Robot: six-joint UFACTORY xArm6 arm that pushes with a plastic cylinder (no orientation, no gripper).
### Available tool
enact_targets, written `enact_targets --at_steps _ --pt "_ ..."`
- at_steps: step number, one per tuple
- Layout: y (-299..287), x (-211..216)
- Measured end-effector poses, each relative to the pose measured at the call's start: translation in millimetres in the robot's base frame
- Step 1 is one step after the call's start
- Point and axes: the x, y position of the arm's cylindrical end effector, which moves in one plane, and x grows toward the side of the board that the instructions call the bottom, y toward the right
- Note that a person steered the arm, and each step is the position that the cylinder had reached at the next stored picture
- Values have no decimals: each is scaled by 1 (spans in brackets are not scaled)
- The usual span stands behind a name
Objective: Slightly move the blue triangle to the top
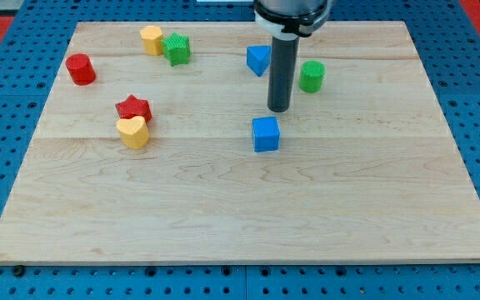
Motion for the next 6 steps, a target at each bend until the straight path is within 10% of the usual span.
enact_targets --at_steps 3,6 --pt "-17 -74" --pt "-83 -61"
